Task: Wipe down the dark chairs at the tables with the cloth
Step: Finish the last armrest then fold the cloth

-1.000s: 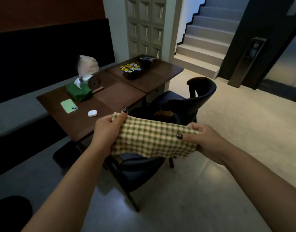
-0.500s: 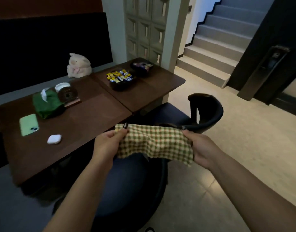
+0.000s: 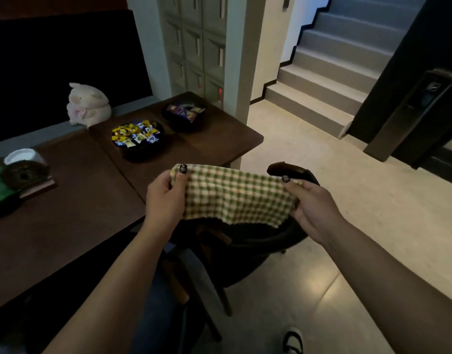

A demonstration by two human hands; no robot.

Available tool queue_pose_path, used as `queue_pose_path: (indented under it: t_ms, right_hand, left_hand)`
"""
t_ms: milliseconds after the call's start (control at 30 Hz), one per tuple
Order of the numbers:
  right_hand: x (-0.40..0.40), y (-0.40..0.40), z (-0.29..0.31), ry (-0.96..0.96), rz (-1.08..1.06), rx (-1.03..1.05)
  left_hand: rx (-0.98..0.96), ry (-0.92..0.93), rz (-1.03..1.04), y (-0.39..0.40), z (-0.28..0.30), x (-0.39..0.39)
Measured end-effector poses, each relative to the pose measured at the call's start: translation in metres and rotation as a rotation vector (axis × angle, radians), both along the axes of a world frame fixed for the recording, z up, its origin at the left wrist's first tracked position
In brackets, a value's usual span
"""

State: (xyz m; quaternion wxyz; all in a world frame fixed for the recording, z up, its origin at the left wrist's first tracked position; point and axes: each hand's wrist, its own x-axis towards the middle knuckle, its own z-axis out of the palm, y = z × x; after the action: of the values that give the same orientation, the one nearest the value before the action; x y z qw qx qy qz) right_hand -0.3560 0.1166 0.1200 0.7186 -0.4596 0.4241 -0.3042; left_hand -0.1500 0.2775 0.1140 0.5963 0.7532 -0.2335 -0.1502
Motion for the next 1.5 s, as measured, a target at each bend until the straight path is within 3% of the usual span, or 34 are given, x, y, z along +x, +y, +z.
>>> queue_pose_path:
  t_ms: [67, 233, 433, 700, 1000, 1167, 1267, 1333, 1433, 1500]
  right_hand:
    - [0.005, -0.039, -0.005, 0.081, 0.018, -0.095]
    - [0.018, -0.131, -0.013, 0.466, 0.005, -0.589]
    - [0.039, -0.22, -0.013, 0.463, 0.186, -0.961]
    - [0.128, -0.299, -0.055, 0.485, 0.433, -1.073]
    - [0.267, -0.374, -0.115, 0.544, 0.576, -1.063]
    - [0.315, -0.391, -0.158, 0.653, 0.626, -0.96]
    - [0.326, -0.382, -0.185, 0.681, 0.686, -1.166]
    - [0.324, -0.368, -0.204, 0.637, 0.879, -1.339]
    - [0.313, -0.345, -0.232, 0.631, 1.143, -1.571]
    - [0.306, -0.337, -0.247, 0.688, 1.191, -1.647]
  left_hand:
    - [-0.012, -0.028, 0.046, -0.037, -0.004, -0.01]
    - [-0.008, -0.047, 0.242, -0.118, -0.009, -0.04]
    - [0.102, -0.146, 0.369, -0.182, -0.015, -0.043]
    - [0.276, -0.235, 0.347, -0.228, -0.068, 0.014]
    - [0.393, -0.091, 0.387, -0.285, -0.129, 0.127]
    - [0.593, 0.13, 0.375, -0.306, -0.163, 0.171]
    - [0.813, -0.241, 0.366, -0.313, -0.185, 0.167]
    - [0.866, -0.439, 0.188, -0.325, -0.197, 0.161]
    - [0.976, -0.534, -0.103, -0.345, -0.218, 0.164]
    - [1.064, -0.574, -0.194, -0.352, -0.231, 0.169]
